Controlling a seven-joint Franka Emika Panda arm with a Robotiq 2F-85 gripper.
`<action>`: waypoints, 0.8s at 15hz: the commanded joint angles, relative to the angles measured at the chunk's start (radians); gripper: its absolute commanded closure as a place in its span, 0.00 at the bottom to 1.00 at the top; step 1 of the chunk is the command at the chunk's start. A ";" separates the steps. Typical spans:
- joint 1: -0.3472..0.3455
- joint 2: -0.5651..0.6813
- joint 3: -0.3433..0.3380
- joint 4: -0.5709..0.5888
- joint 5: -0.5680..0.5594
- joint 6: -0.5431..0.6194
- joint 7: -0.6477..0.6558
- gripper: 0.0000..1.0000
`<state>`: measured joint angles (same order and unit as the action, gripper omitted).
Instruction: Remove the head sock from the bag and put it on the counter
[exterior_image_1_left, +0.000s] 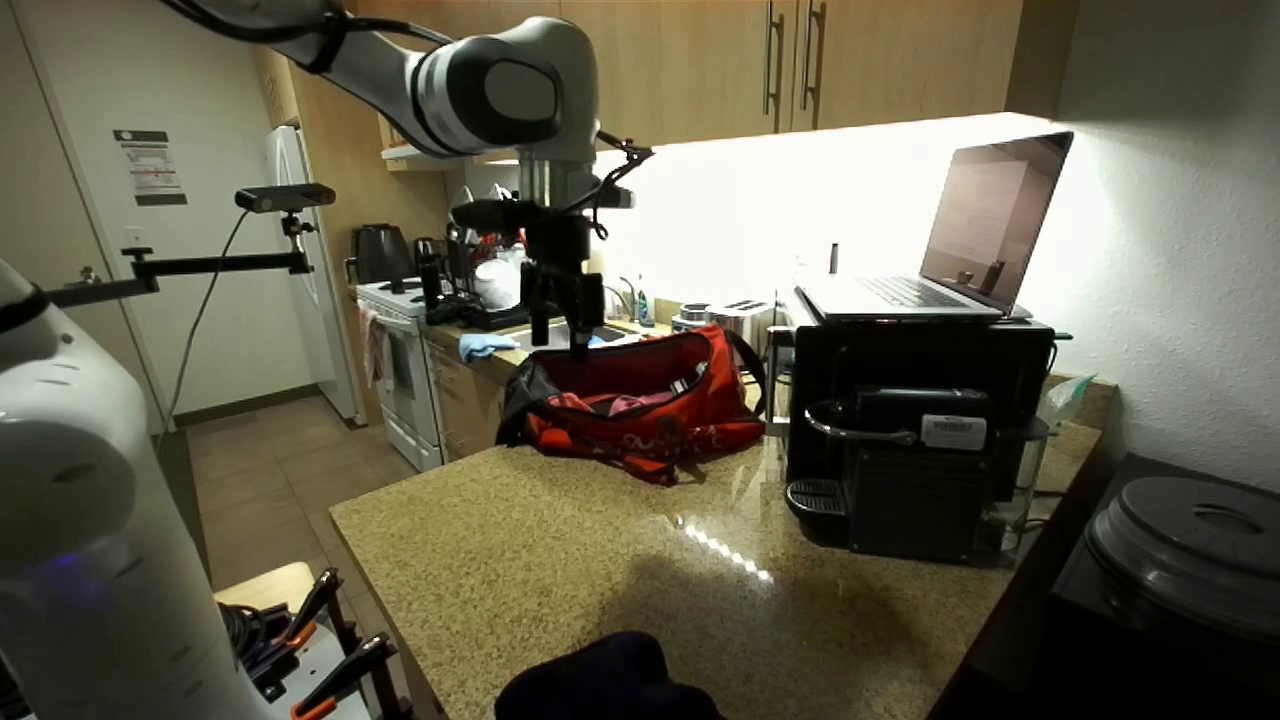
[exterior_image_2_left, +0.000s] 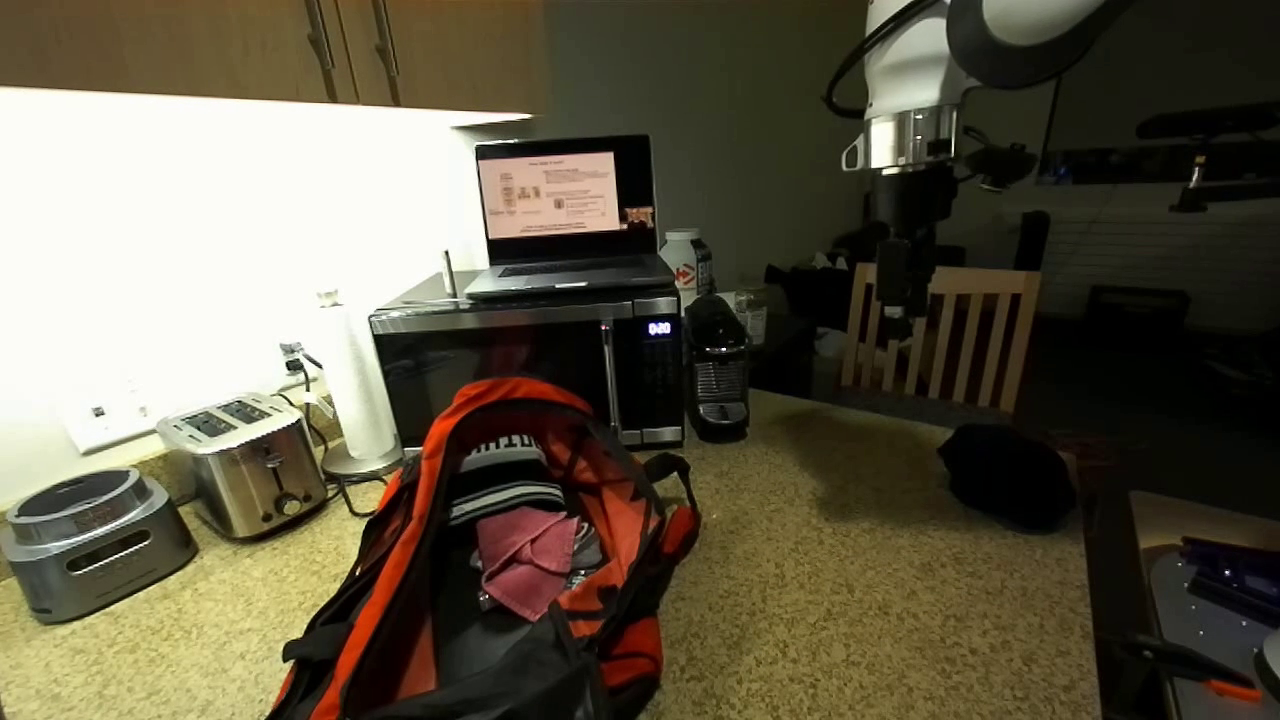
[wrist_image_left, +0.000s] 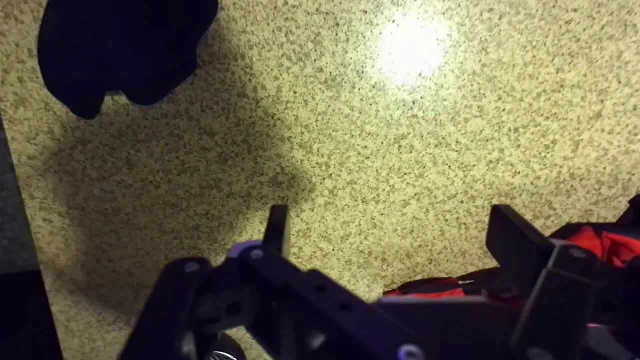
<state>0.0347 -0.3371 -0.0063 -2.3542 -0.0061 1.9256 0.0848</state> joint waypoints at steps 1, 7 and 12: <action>0.017 0.008 0.013 0.014 0.018 -0.031 -0.085 0.00; 0.017 0.005 0.012 0.009 0.005 -0.049 -0.139 0.00; 0.012 0.001 0.019 0.002 0.003 -0.046 -0.102 0.00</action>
<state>0.0559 -0.3368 0.0040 -2.3538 -0.0063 1.8814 -0.0150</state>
